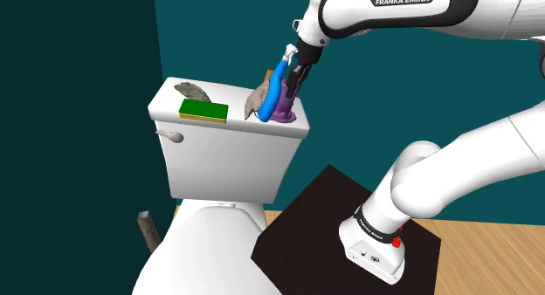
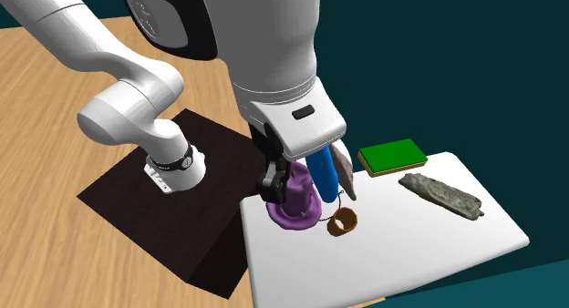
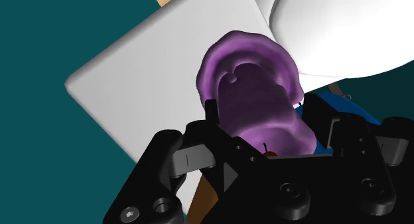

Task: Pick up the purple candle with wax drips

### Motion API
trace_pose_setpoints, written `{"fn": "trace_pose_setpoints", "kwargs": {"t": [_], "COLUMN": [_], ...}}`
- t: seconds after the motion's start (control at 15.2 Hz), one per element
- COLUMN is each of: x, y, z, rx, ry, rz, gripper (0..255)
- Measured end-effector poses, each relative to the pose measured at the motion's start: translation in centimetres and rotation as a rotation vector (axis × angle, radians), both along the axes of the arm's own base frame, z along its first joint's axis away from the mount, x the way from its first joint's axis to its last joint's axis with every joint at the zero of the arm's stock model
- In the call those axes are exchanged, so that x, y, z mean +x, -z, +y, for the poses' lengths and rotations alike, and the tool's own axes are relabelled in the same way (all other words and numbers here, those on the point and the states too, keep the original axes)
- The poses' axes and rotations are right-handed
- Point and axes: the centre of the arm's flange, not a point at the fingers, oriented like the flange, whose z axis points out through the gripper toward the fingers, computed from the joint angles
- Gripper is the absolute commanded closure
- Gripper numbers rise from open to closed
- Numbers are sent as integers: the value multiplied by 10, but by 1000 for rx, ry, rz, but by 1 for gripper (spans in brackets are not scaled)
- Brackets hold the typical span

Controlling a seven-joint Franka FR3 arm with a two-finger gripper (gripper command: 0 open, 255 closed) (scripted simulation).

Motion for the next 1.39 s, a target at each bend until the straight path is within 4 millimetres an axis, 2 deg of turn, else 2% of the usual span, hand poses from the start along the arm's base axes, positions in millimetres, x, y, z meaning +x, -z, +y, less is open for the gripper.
{"fn": "trace_pose_setpoints", "kwargs": {"t": [0.59, 1.39], "x": [0, 0], "y": [-2, -62], "z": [0, -2], "rx": [0, 0], "ry": [0, 0], "rz": [0, 0], "gripper": [255, 255]}}
